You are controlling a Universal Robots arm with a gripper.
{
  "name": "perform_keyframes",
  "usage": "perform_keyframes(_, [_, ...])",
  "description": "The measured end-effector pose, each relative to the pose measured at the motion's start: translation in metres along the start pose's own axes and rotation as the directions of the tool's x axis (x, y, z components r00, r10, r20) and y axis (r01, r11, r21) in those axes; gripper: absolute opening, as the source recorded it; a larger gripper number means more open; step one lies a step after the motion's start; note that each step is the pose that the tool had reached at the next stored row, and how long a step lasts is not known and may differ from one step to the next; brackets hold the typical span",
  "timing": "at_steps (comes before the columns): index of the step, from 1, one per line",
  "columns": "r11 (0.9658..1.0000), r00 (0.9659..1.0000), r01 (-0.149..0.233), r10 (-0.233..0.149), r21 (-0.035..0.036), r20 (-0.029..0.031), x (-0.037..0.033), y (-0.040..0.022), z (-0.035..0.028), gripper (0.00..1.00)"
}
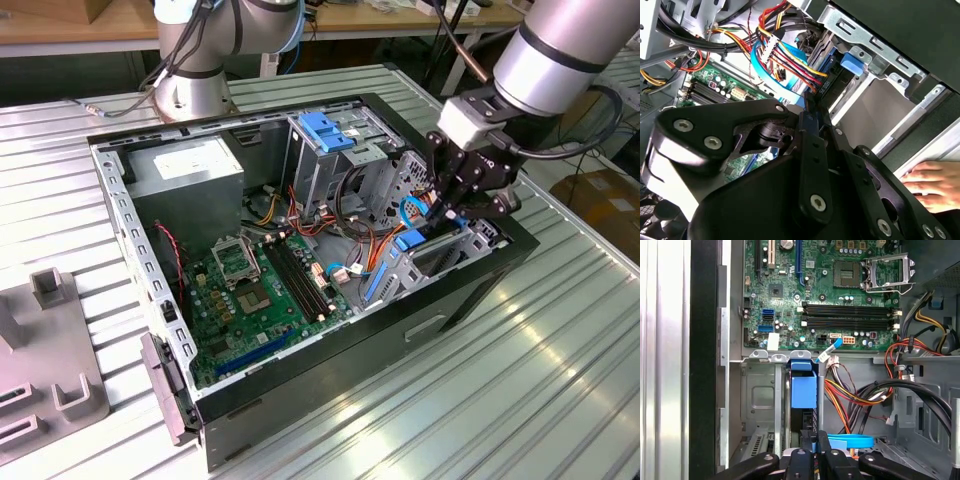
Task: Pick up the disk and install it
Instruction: 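Insert the second disk wire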
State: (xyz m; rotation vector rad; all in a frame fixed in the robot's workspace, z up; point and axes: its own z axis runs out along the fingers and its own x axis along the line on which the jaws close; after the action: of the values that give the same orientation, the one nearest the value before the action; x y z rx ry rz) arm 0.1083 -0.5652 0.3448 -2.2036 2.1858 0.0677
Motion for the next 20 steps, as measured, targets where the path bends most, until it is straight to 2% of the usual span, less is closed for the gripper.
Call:
perform_keyframes(8, [1.0, 1.0, -0.005, 0.005, 0.0002, 0.0, 0.0046, -0.0001, 0.0072, 0.16])
perform_keyframes(13, [1.0, 1.0, -0.005, 0.005, 0.0003, 0.0004, 0.0046, -0.0001, 0.007, 0.16])
perform_keyframes(15, [1.0, 1.0, -0.005, 0.005, 0.0006, 0.0032, 0.0044, -0.0001, 0.0036, 0.17])
perform_keyframes(16, [1.0, 1.0, -0.005, 0.005, 0.0004, 0.0021, 0.0042, -0.0001, -0.0005, 0.24])
perform_keyframes(18, [1.0, 1.0, -0.005, 0.005, 0.0003, 0.0007, 0.0037, -0.0001, -0.0077, 0.24])
perform_keyframes(20, [1.0, 1.0, -0.005, 0.005, 0.0003, 0.0007, 0.0036, -0.0001, -0.0109, 0.24])
